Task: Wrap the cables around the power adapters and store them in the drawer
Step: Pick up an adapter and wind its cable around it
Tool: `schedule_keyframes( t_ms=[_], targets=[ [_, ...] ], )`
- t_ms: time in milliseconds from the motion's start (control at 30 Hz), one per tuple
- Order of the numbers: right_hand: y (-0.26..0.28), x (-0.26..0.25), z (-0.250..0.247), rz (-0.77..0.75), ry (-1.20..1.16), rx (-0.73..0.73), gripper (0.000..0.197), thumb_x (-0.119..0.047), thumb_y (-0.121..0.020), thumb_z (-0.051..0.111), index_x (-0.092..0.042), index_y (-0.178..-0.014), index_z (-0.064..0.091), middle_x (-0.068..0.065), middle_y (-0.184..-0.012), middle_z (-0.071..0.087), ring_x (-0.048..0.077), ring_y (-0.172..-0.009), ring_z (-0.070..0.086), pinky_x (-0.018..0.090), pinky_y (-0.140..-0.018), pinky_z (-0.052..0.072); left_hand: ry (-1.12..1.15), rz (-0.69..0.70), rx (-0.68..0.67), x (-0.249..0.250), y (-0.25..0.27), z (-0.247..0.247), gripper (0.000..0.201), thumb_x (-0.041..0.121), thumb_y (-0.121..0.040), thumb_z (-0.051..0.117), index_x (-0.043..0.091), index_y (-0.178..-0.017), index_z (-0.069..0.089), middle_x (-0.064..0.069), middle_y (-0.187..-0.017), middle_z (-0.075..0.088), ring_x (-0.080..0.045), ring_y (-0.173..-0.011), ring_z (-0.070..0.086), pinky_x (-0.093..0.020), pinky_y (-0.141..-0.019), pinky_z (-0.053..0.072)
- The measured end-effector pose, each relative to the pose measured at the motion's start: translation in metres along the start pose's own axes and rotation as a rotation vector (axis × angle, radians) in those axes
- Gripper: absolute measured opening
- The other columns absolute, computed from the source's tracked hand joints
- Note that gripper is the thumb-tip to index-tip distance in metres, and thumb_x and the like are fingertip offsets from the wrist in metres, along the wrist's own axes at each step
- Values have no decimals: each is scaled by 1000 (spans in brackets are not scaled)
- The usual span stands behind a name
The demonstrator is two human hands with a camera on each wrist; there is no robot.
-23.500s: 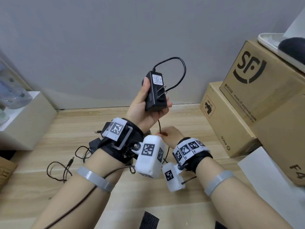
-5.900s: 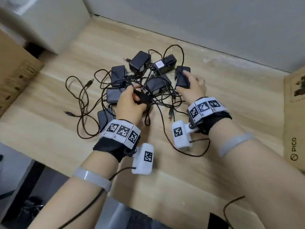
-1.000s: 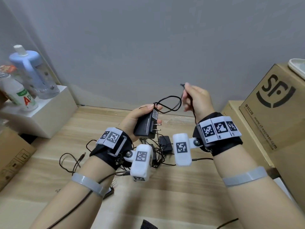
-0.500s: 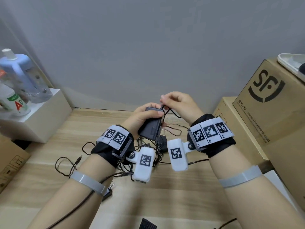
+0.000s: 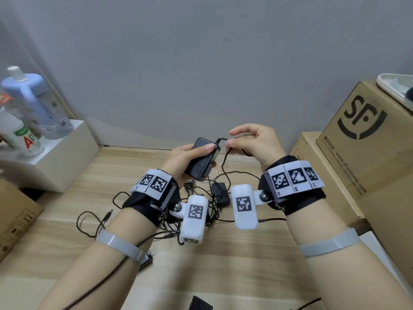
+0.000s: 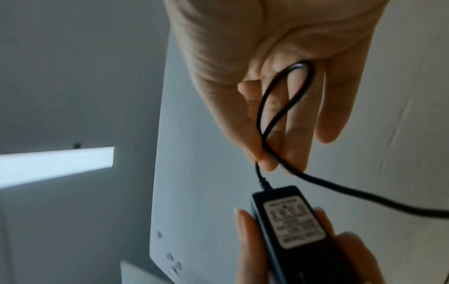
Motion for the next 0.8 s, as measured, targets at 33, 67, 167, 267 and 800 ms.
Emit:
schedule_keyframes(
  t_ms=[33,67,167,267,800],
  targets=[
    [0,0,0,38,-77,-5,20,10,-76,63,-10,-79,60,1,-51,65,15,-51,65,20,-55,54,20,11,35,1,-1,-4,38,29,-63,72,8,-93,64,-6,-74,67,-17,-64,66,-23,-50,51],
    [1,0,1,75,-152,-5,21,11,-78,58,-10,-79,58,0,-48,60,17,-48,63,24,-55,56,43,18,65,1,-1,-7,38,31,-62,72,9,-91,64,-5,-74,66,-17,-62,66,-22,-50,50],
    [-2,2,2,150,-296,21,23,6,-86,44,-14,-77,50,-1,-46,38,13,-34,43,24,-46,52,99,3,120,0,-2,-10,29,35,-68,70,14,-87,63,-1,-70,66,-13,-62,65,-23,-57,45],
    [-7,7,3,133,-131,12,19,-17,-95,48,-19,-76,46,-3,-53,30,5,-33,23,15,-33,25,221,-82,134,-4,0,-7,22,36,-82,63,14,-85,64,0,-69,65,-12,-63,63,-21,-59,45],
    [-1,72,-11,173,601,-29,33,-6,-87,43,-32,-83,63,-5,-64,55,10,-44,35,20,-43,28,731,16,103,21,11,-9,40,19,-66,69,6,-103,58,-10,-88,66,-18,-76,62,-25,-61,53]
  ],
)
Point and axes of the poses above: each hand's wrist, its own y-axis away from the middle knuckle, its own z-axis out of the palm, x = y × z, the point moved 7 cm from there along -y, towards the middle knuckle
